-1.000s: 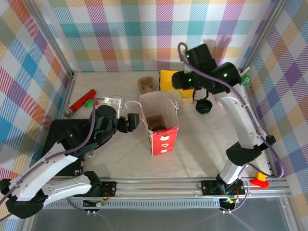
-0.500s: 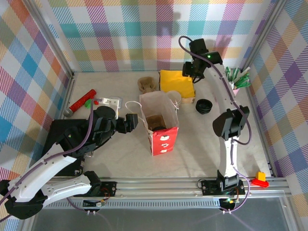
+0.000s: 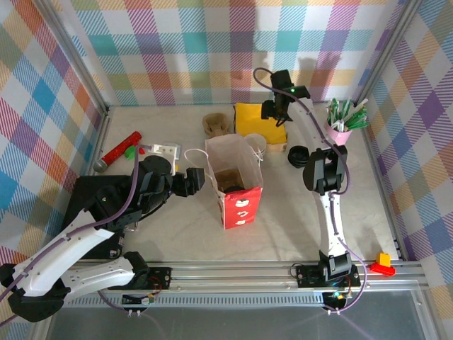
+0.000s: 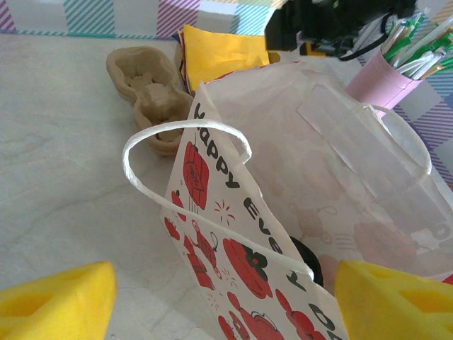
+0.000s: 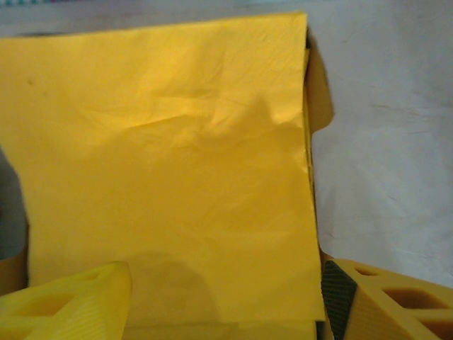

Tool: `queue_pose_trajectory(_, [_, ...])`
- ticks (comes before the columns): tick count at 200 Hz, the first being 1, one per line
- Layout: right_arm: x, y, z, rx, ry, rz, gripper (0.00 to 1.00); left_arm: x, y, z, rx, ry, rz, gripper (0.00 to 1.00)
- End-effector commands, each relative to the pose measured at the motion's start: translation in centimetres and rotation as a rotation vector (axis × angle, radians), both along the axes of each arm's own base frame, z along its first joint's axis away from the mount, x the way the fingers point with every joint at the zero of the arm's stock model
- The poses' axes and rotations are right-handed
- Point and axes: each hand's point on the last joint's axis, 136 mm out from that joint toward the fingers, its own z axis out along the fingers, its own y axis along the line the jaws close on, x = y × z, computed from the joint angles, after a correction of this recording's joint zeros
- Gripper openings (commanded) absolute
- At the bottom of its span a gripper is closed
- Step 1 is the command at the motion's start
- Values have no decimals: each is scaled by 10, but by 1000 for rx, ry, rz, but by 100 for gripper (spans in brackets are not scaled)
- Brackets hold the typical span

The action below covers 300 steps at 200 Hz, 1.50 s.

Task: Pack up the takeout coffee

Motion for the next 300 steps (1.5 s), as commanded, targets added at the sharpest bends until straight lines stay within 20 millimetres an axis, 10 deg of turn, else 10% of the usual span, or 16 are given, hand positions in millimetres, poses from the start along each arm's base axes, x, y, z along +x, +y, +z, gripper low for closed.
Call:
queue_pose_trajectory(1, [12, 9, -10, 28, -14, 40, 73, -1, 1, 1, -17, 10, 4, 80])
queue_pose_trajectory(126, [11, 13, -87, 0, 105, 65, 78, -1, 0, -4, -12, 22, -2, 80])
queue_pose_trajectory(197, [7, 11, -108, -23, 146, 71, 64, -2, 2, -4, -15, 25, 2, 80])
queue_pose_trajectory(246, [9, 13, -91, -11, 117, 69, 36, -3, 5, -5, -7, 25, 8, 80])
queue_pose_trajectory(300, [14, 13, -28, 2, 8, 79, 27, -2, 5, -5, -3, 21, 12, 80])
